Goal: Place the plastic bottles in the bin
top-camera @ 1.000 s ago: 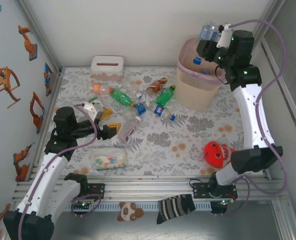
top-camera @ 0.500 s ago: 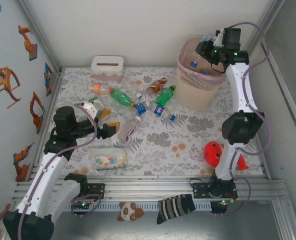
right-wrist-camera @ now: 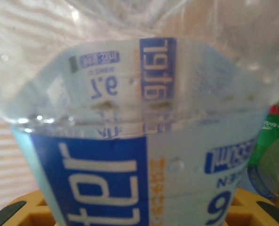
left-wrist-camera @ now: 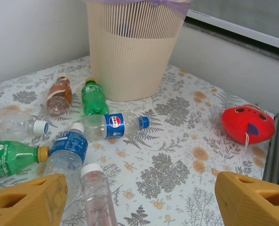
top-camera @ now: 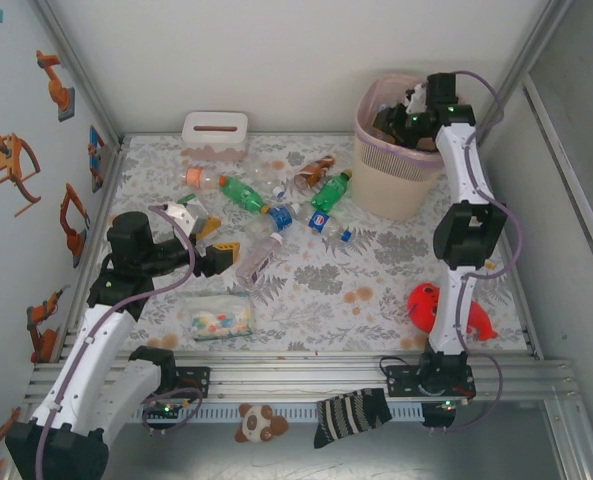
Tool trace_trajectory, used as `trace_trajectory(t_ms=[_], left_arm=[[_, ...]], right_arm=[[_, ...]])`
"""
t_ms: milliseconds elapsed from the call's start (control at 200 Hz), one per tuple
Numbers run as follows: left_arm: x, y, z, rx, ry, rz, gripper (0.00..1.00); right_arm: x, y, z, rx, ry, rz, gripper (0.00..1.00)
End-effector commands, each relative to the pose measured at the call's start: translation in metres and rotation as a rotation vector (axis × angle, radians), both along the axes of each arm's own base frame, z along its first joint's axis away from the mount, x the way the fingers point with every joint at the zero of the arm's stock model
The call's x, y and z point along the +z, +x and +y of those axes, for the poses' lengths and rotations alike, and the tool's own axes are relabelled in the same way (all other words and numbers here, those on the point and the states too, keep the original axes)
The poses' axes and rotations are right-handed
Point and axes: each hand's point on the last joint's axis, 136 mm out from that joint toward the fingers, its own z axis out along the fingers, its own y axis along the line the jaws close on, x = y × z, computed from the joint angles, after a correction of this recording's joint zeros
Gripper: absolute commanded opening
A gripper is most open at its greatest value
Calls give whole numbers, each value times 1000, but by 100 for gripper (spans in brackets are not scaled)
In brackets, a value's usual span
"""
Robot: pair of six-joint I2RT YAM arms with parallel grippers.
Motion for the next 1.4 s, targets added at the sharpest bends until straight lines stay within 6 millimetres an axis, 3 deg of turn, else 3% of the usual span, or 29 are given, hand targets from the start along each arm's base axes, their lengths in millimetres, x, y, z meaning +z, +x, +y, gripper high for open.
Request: trace_trajectory(t_ms=[0,195,330,501,696,1137,1397], left_arm=[[11,0,1,1,-6,-23,82],[11,1,1,4,-6,-15,82],[9,3,1,10,-6,9,81],[5,10,4,46,9,58,81],[-3,19,9,102,29,131,82],[-19,30,20,187,96,208,85],[-43,40,21,198,157,323,84]], right_arm=[[-21,-12,4,55,-12,82,32],[-63,-17,-9,38,-110,183,41],[-63,-16,-10,37,-120,178,53],[-37,-12,-13,21,-142,108,65],[1,-15,-16,1,-155,26,71],[91,-41,-20,-27,-163,-156,70],[128,-64,-22,-37,-171,-227,68]])
